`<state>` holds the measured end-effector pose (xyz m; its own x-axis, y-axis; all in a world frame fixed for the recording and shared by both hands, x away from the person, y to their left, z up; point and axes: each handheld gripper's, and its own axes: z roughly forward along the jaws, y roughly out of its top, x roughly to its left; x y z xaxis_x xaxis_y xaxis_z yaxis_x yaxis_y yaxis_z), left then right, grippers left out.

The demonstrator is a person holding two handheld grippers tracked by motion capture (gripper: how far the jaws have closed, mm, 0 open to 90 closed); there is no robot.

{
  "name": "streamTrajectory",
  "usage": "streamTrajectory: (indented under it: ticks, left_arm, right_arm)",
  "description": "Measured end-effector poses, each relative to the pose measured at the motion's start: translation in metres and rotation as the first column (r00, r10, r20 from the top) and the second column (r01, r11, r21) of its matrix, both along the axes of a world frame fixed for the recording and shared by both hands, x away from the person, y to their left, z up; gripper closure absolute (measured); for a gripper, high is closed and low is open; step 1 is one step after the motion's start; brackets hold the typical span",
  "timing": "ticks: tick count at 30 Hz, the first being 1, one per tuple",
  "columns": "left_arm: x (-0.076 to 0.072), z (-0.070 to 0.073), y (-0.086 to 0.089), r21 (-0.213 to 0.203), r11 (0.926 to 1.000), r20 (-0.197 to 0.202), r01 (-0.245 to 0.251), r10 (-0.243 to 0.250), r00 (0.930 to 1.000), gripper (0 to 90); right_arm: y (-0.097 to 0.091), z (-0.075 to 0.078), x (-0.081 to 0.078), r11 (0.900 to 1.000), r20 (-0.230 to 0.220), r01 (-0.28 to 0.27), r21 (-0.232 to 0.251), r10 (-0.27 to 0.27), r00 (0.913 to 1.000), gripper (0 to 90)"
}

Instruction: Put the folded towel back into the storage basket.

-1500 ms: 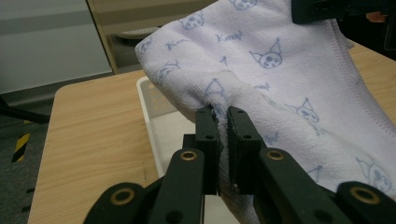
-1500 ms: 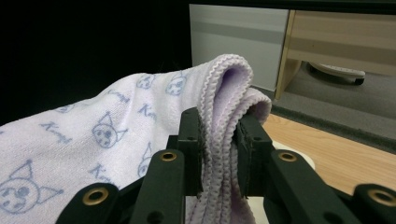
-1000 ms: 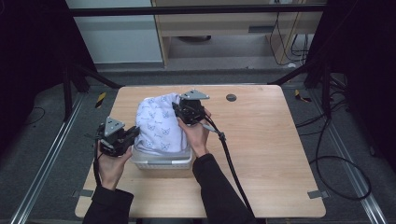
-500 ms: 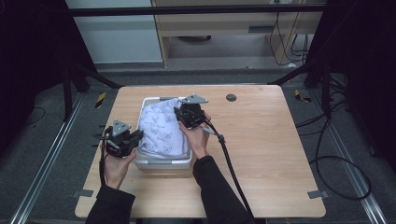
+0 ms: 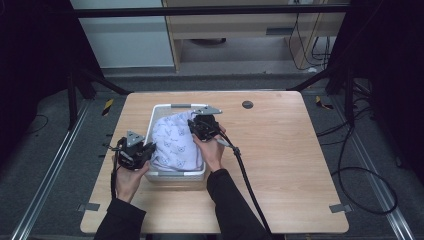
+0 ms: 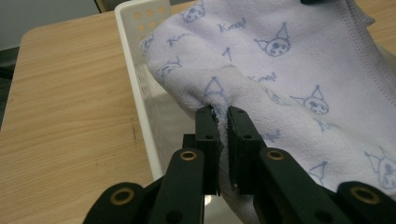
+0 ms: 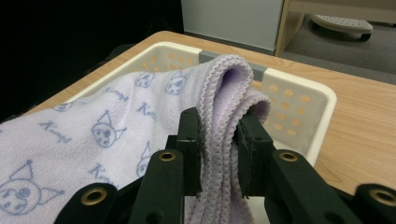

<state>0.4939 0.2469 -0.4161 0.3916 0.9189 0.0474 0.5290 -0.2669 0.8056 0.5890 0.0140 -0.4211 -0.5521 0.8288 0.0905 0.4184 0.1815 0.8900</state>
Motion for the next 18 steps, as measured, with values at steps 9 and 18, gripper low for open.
streamTrajectory:
  ticks: [9,18]
  left_arm:
    - [0.003,-0.006,0.001,0.006,1.0000,-0.027,-0.007,0.007,0.9996,83.1]
    - [0.006,-0.010,0.000,0.023,0.9997,-0.056,-0.005,0.006,0.9984,82.9]
  right_arm:
    - [0.002,-0.010,0.002,0.9997,-0.017,-0.003,-0.024,0.002,0.9998,73.1]
    - [0.004,-0.018,0.005,0.9984,-0.052,-0.006,-0.056,0.003,0.9987,71.4]
